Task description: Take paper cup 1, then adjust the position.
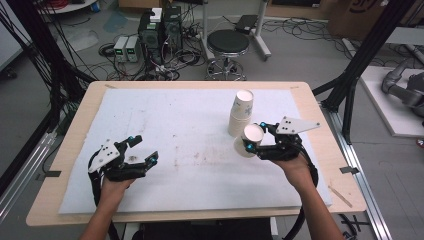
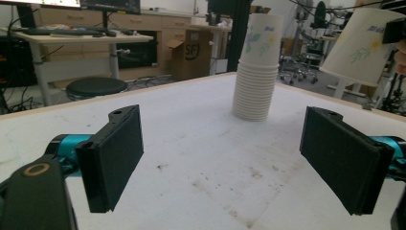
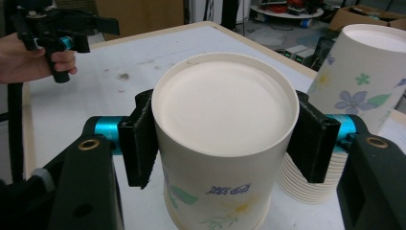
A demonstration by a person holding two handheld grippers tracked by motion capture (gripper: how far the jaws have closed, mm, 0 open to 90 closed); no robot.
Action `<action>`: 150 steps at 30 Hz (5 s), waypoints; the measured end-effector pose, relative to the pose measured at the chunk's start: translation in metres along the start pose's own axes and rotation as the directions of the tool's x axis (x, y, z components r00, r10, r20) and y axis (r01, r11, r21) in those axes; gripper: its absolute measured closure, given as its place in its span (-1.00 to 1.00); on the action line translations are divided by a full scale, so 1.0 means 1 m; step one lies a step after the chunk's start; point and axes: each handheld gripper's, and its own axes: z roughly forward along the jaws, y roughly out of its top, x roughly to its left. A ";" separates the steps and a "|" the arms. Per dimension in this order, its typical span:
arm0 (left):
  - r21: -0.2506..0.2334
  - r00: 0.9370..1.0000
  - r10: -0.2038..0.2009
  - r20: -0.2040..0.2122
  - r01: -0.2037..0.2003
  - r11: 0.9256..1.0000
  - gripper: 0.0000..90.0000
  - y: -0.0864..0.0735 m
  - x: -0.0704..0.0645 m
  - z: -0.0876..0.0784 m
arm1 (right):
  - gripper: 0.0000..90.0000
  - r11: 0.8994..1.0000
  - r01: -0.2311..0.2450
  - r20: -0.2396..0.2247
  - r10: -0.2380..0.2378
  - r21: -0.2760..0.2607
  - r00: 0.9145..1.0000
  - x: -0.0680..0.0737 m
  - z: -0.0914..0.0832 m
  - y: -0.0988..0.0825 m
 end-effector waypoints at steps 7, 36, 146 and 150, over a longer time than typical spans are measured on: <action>-0.011 0.999 0.010 0.044 -0.009 1.000 -0.67 0.003 -0.005 0.003 | -0.21 1.000 0.013 -0.039 -0.013 -0.006 0.999 0.007 0.007 -0.004; 0.063 0.940 0.037 0.338 -0.062 0.996 -0.67 0.006 -0.056 0.045 | -0.21 0.999 0.047 -0.199 -0.049 -0.016 0.979 0.037 0.042 -0.011; 0.470 0.706 0.172 0.687 -0.612 0.637 -0.22 0.060 -0.104 0.115 | -0.22 0.907 0.367 -0.473 -0.236 0.207 0.849 0.060 0.073 0.005; 0.462 0.704 0.177 0.688 -0.612 0.641 -0.23 0.060 -0.104 0.114 | -0.19 0.903 0.375 -0.480 -0.238 0.211 0.844 0.060 0.074 0.004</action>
